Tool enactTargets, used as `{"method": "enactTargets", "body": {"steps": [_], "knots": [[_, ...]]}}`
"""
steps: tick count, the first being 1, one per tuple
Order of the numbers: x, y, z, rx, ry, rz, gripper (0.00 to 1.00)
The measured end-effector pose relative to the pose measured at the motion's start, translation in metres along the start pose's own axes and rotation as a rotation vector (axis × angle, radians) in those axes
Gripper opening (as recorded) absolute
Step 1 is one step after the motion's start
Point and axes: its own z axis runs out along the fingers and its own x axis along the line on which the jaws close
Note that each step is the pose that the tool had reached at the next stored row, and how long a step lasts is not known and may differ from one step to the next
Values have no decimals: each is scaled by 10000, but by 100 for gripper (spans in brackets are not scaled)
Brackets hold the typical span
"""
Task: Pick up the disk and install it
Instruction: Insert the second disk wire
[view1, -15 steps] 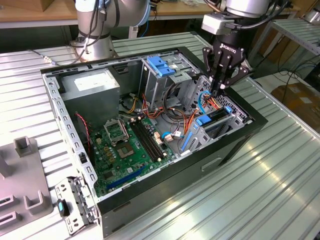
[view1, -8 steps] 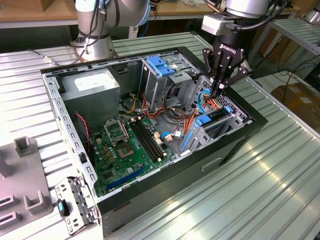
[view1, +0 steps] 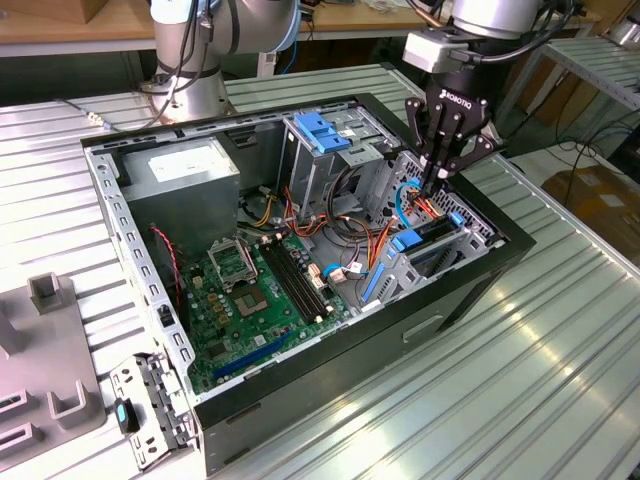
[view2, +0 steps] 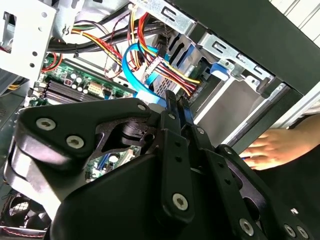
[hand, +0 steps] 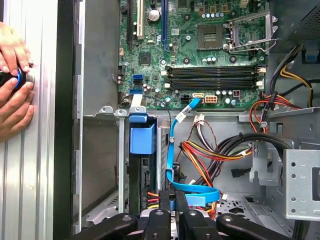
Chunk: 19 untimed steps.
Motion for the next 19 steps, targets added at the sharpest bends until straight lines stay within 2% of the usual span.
{"method": "enactTargets", "body": {"steps": [14, 17, 19], "knots": [[13, 4, 4, 0, -2, -1, 16], [36, 49, 10, 30, -61, -25, 16], [81, 60, 20, 42, -132, -34, 16]]}}
